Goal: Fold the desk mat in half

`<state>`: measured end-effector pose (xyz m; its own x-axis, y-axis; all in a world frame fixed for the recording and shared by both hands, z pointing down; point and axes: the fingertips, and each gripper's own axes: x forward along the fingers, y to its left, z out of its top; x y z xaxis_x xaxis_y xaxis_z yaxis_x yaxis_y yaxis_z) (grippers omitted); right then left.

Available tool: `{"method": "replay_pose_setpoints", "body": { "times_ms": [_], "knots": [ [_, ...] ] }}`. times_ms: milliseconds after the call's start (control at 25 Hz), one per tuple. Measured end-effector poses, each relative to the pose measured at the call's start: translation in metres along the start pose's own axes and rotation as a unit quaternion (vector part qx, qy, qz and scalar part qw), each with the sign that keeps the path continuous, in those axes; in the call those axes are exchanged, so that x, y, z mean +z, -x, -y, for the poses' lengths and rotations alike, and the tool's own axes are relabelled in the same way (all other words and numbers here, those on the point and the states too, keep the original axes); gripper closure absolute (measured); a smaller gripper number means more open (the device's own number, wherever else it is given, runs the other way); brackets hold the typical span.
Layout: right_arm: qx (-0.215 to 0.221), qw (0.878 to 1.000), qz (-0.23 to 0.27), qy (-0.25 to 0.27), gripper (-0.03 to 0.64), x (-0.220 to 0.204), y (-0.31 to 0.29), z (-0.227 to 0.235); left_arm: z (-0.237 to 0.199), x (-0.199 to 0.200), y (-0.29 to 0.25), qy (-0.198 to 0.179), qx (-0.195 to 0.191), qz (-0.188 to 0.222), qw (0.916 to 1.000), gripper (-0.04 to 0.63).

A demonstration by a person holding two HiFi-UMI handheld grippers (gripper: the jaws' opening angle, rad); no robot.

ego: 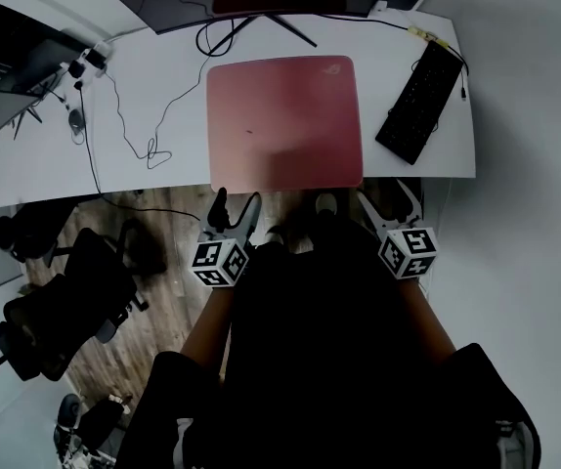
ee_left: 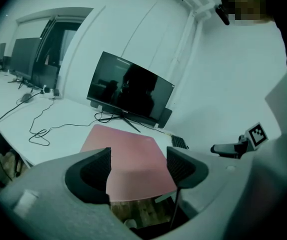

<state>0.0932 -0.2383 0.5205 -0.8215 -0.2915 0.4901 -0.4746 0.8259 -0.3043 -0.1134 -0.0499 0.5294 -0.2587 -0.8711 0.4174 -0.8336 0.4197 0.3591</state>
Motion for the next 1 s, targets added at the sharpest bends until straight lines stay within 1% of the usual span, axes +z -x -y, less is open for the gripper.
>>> {"method": "replay_pose_setpoints", "body": {
  "times_ms": [80, 200, 240, 360, 480, 520, 600, 680, 760, 880, 1000],
  "knots": [
    [0.007, 1.000, -0.016, 0.007, 0.275, -0.007, -0.009, 0.012, -0.001, -0.003, -0.006, 0.012, 0.021, -0.001, 0.9997, 0.261],
    [0.020, 0.998, -0.049, 0.033, 0.275, -0.022, -0.024, 0.021, -0.010, -0.007, -0.008, -0.005, 0.051, -0.002, 0.9987, 0.261],
    [0.026, 0.997, -0.059, 0.036, 0.275, -0.028, -0.030, 0.022, -0.018, -0.009, -0.007, -0.005, 0.061, 0.000, 0.9981, 0.261],
    [0.031, 0.996, -0.086, 0.022, 0.275, -0.045, -0.045, 0.026, -0.052, -0.025, -0.007, 0.014, 0.095, -0.008, 0.9953, 0.261],
    [0.009, 0.995, -0.094, -0.001, 0.275, -0.060, -0.056, 0.037, -0.087, -0.058, -0.013, 0.017, 0.114, -0.044, 0.9924, 0.261],
    [0.000, 0.996, -0.094, 0.000, 0.275, -0.064, -0.061, 0.040, -0.098, -0.068, -0.015, 0.031, 0.116, -0.054, 0.9913, 0.261],
    [-0.013, 0.995, -0.100, 0.007, 0.275, -0.074, -0.070, 0.043, -0.118, -0.083, -0.018, 0.074, 0.118, -0.065, 0.9882, 0.261],
    [-0.022, 0.993, -0.119, -0.003, 0.275, -0.090, -0.077, 0.045, -0.131, -0.094, -0.022, 0.107, 0.115, -0.073, 0.9848, 0.261],
    [-0.033, 0.990, -0.137, -0.029, 0.275, -0.104, -0.085, 0.049, -0.143, -0.103, -0.028, 0.126, 0.112, -0.085, 0.9821, 0.261],
    [-0.046, 0.984, -0.154, -0.079, 0.275, -0.120, -0.095, 0.053, -0.159, -0.114, -0.033, 0.162, 0.117, -0.095, 0.9752, 0.261],
    [-0.041, 0.977, -0.163, -0.128, 0.275, -0.141, -0.107, 0.054, -0.172, -0.126, -0.039, 0.186, 0.115, -0.106, 0.9702, 0.261]
  ]
}}
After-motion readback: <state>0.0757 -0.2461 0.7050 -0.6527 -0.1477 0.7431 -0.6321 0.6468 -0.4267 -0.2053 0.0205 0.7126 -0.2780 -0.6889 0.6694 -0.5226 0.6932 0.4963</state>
